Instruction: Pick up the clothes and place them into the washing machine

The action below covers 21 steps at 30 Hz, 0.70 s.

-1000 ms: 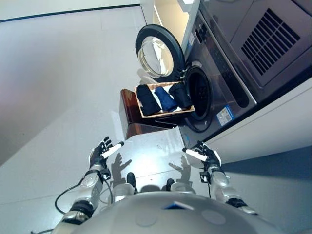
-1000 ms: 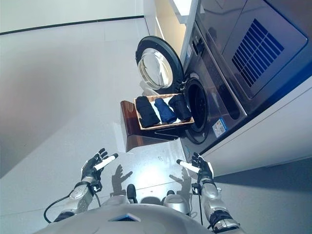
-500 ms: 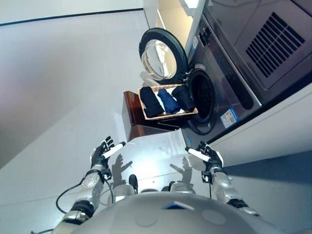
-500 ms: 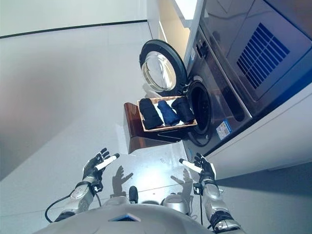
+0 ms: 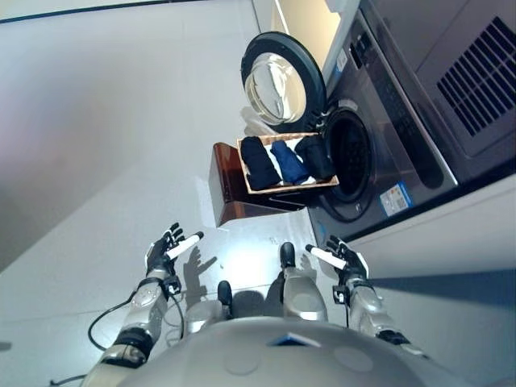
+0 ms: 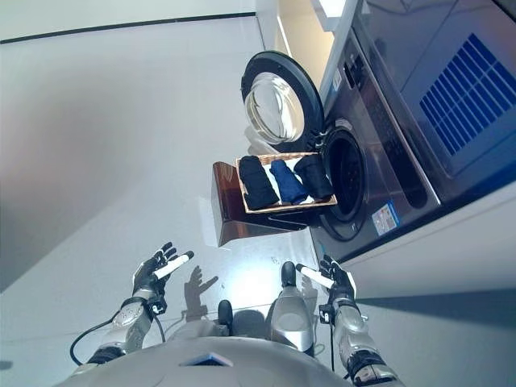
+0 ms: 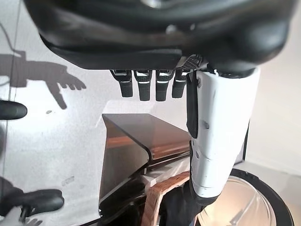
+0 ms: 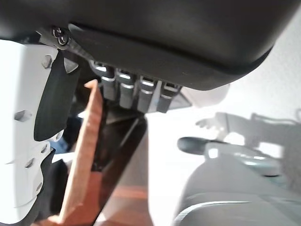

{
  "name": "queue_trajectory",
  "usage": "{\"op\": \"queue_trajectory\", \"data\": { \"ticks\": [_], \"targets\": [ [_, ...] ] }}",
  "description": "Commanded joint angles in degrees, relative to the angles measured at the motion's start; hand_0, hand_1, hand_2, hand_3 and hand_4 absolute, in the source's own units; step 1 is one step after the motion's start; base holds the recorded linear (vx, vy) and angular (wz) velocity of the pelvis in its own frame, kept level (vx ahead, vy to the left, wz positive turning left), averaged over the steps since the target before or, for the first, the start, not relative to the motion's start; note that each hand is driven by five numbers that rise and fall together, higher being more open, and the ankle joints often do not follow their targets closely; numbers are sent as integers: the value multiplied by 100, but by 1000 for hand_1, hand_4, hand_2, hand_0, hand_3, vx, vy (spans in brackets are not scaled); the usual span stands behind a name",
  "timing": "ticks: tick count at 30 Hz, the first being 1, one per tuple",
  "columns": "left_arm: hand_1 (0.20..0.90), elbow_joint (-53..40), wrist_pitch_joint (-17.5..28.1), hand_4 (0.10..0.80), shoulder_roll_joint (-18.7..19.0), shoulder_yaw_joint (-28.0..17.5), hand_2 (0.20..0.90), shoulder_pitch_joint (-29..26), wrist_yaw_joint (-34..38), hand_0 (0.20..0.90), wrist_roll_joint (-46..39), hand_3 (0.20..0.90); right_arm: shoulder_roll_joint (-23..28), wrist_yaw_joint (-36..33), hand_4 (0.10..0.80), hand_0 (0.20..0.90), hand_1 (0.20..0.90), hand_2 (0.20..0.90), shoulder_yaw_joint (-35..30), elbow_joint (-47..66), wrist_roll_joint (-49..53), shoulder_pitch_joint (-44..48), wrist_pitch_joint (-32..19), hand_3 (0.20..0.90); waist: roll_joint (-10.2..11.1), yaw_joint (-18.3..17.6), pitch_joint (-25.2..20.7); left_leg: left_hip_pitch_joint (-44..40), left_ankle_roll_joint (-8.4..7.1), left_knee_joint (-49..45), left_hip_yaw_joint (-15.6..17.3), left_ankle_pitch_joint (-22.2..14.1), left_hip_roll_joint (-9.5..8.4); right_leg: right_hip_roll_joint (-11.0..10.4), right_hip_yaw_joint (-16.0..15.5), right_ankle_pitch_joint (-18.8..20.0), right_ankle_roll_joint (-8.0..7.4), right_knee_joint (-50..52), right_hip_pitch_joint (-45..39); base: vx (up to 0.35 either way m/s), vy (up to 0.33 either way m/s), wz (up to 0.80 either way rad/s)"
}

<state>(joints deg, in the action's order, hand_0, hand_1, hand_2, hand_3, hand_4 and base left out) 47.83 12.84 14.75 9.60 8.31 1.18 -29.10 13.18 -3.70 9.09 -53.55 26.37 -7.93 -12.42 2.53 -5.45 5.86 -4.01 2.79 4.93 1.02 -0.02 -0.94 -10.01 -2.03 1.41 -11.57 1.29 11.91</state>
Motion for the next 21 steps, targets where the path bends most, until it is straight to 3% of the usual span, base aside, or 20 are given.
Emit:
{"op": "queue_trajectory", "data": {
  "ticks": [1,6,8,9,12,17,20,21],
  "targets": [
    [900,-601,317,800,137,-159,900,-421,-77,900,8,900,232,-36,800,900,900,900,-203,366,41,373,-360,900,-101,-113,94,-1166,-217,-111,12,-829,-76,147,59,1511,-36,-227,346,161,-96,36],
    [900,-584,263,800,11,-73,900,-450,-64,900,-28,900,299,-26,800,900,900,900,-198,362,100,316,-395,900,-162,-187,-131,-1335,-459,-245,-91,-785,364,544,-124,975,259,186,281,238,-196,12],
    [900,-537,260,800,-7,-52,900,-481,-73,900,-38,900,327,-37,800,900,900,900,-215,345,109,347,-405,900,-187,-194,-158,-1290,-495,-310,-133,-719,433,583,-187,851,301,322,316,184,-171,23],
    [900,-494,275,800,-57,-29,900,-533,-75,900,-94,900,375,-30,800,900,900,900,-263,339,156,357,-432,900,-245,-218,-221,-1304,-620,-352,-200,-464,623,705,-278,655,402,527,296,184,-179,10],
    [900,-536,290,800,-66,-4,900,-573,-71,900,-132,900,436,-26,800,900,900,900,-275,280,159,363,-441,900,-273,-223,-275,-1223,-688,-453,-245,-248,716,803,-299,562,468,543,289,191,-190,18],
    [900,-504,261,800,-76,46,900,-611,-88,900,-149,900,459,19,800,900,900,900,-248,165,219,331,-455,900,-260,-214,-312,-1019,-816,-1114,-277,370,907,1119,-169,235,755,612,83,168,-169,7],
    [900,-584,236,800,-50,108,900,-609,-126,900,-122,900,459,62,800,900,900,900,-259,79,294,253,-455,900,-84,-136,-234,-440,-790,-2389,-412,906,820,1257,49,83,1006,585,-249,199,-246,12],
    [900,-649,199,800,-29,169,900,-639,-149,900,-132,900,461,37,800,900,900,900,-269,45,303,256,-458,900,57,-103,-128,-55,-711,-2839,-112,1029,933,1239,93,-16,1103,567,-476,168,-218,11]
  ]
}}
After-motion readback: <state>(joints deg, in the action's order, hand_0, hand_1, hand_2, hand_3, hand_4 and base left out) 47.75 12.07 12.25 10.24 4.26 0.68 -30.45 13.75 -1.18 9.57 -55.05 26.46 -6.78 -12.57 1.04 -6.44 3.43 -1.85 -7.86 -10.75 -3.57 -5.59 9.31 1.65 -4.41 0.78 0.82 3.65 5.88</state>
